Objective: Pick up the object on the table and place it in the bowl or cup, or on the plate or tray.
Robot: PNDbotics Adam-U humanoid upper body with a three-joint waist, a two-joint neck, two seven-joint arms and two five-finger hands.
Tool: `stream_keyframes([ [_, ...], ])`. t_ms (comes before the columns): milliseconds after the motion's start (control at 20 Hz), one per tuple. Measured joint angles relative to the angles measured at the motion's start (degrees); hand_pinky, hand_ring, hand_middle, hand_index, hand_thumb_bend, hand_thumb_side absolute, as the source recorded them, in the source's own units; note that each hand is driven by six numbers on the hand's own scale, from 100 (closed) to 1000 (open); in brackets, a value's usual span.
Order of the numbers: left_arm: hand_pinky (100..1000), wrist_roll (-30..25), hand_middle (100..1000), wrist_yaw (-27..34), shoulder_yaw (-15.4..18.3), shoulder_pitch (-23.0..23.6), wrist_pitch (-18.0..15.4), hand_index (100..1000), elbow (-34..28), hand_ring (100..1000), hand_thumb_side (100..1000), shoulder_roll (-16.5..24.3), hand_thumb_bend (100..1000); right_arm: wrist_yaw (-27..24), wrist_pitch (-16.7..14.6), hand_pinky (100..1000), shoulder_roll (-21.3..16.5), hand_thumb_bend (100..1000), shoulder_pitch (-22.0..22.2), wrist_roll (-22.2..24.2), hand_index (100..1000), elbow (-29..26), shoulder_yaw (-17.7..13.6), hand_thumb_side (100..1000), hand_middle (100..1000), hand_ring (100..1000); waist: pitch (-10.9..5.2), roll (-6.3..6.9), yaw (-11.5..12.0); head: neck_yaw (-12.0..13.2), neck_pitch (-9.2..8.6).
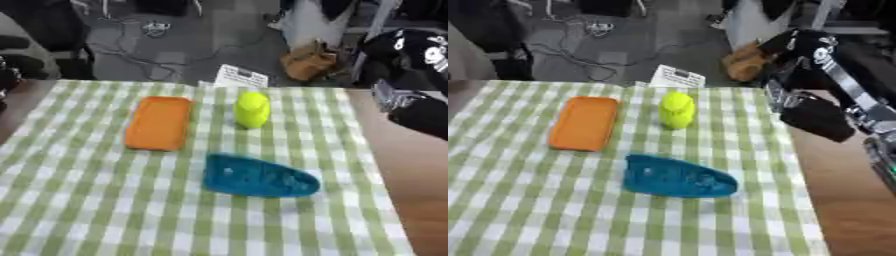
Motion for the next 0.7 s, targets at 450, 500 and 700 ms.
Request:
stream_keyframes([
  [450, 693, -0.3, 741, 0.07, -0.03, 0.0, -0.11, 814, 0.0, 696, 854, 0.0, 201, 0.22, 0.15, 496, -0.55, 100, -0.96, 1.79, 801, 1.09, 1.54, 523, 767, 707, 0.0, 0.0, 0.17, -0.36, 0.01],
  [500, 693, -0.31, 741, 0.09, -0.04, 0.0, -0.1, 814, 0.0, 696, 854, -0.01, 201, 0.35, 0.14, 496, -0.6, 100, -1.32, 2.16, 801, 1.37, 1.84, 523, 767, 707, 0.0, 0.0, 0.24, -0.44, 0.02],
  [700, 693, -0.5, 741, 0.19, -0.05, -0.01, -0.04, 814, 0.0, 696, 855, -0.03, 200, 1.31, -0.31, 506, -0.64, 100, -3.52, 4.44, 808, 3.43, 3.48, 528, 774, 721, 0.0, 0.0, 0.75, -0.6, 0.17],
])
